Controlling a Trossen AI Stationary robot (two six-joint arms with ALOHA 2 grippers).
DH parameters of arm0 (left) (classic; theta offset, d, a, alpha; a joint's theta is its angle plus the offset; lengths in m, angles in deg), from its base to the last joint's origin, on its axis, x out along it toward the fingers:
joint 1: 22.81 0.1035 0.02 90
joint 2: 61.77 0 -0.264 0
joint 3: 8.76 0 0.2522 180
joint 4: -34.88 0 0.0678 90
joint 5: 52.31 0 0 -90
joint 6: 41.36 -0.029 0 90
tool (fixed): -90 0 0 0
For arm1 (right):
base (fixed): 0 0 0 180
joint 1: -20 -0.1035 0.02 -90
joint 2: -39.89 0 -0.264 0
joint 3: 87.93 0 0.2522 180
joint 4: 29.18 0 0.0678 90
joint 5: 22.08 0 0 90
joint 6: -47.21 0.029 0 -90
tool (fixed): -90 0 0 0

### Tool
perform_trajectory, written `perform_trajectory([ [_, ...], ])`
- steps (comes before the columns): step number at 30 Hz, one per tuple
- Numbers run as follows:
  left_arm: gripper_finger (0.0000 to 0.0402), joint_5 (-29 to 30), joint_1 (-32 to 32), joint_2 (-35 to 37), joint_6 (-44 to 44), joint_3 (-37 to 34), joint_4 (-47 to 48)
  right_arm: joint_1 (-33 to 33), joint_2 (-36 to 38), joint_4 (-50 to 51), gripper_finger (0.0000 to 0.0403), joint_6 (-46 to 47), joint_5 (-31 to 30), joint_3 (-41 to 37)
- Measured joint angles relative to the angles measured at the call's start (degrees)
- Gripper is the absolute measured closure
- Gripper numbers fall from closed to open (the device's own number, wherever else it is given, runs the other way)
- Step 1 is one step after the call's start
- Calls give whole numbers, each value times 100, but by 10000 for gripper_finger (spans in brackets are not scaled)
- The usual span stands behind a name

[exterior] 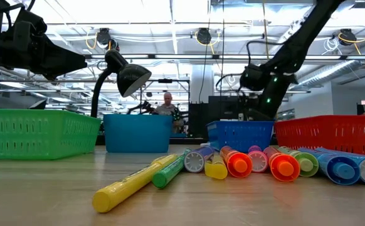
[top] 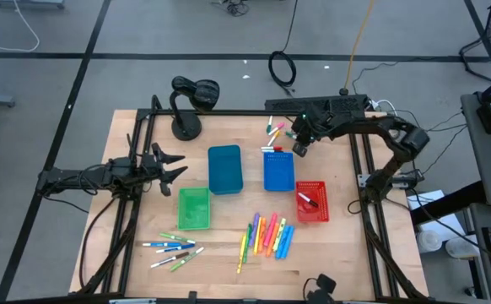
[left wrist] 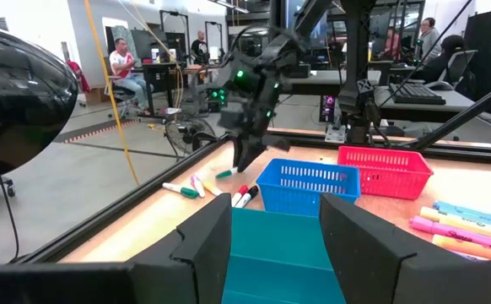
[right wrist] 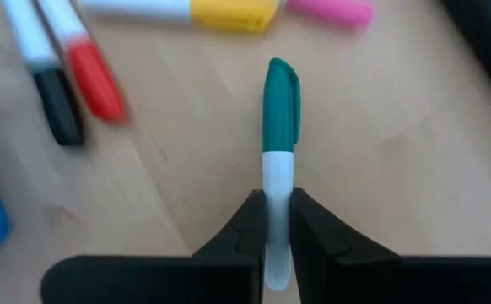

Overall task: Pick & Place Markers
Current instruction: Put the right green highlighter pen into the red bin

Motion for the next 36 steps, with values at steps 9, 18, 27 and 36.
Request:
perform_trajectory([
  [9, 217, 0, 0, 0, -1, 0, 0, -500, 1400, 766, 381, 342, -405, 31],
  [18, 217, 0, -1, 0, 0, -1, 0, -1673, 2551, 2004, 381, 1281, -739, 35],
  [27, 217, 0, 0, 2, 0, 0, 0, -3185, 3111, 3220, 381, 2672, -1150, 39],
  [36, 217, -2, 0, 0, 0, 0, 0, -4598, 3213, 3950, 381, 3940, -1259, 42],
])
